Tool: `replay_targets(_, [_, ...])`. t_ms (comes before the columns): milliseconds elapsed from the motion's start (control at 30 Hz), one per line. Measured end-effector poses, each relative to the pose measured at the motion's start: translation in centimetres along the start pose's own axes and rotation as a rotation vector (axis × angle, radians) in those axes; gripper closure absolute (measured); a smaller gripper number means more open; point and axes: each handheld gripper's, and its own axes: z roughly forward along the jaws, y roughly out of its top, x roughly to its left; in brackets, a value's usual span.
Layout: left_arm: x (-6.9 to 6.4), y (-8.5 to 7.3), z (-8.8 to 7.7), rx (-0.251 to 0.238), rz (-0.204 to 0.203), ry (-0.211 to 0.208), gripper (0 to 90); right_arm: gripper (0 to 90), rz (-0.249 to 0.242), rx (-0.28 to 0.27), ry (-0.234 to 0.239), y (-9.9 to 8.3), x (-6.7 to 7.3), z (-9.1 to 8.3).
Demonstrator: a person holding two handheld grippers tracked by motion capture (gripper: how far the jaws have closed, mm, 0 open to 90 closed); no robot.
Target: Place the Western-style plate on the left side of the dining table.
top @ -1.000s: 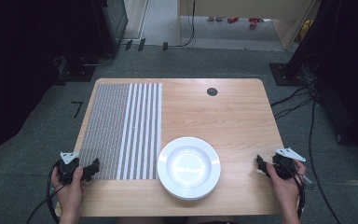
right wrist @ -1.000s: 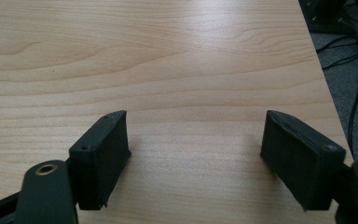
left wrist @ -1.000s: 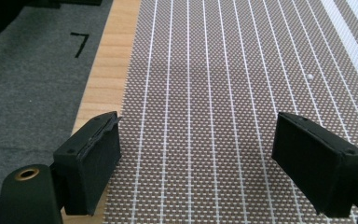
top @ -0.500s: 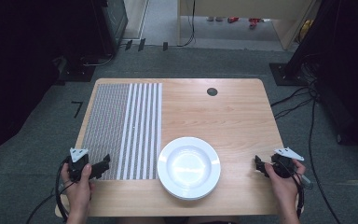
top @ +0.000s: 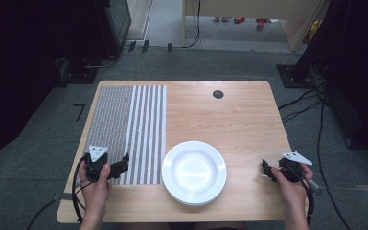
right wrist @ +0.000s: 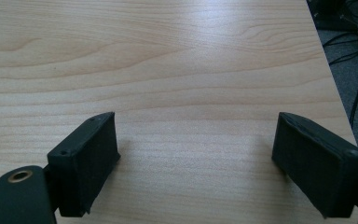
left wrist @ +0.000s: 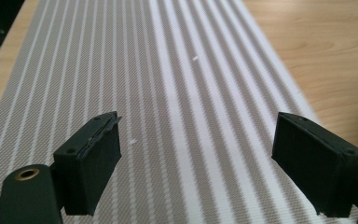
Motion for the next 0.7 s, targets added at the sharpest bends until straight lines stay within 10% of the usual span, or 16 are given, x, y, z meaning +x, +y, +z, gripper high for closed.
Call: replay_targets(700, [-4.1, 0.9, 0.3, -0.027, -0.004, -0.165, 15.7, 14.3, 0.003, 0.000, -0.004, 0.0, 0.0, 0.0])
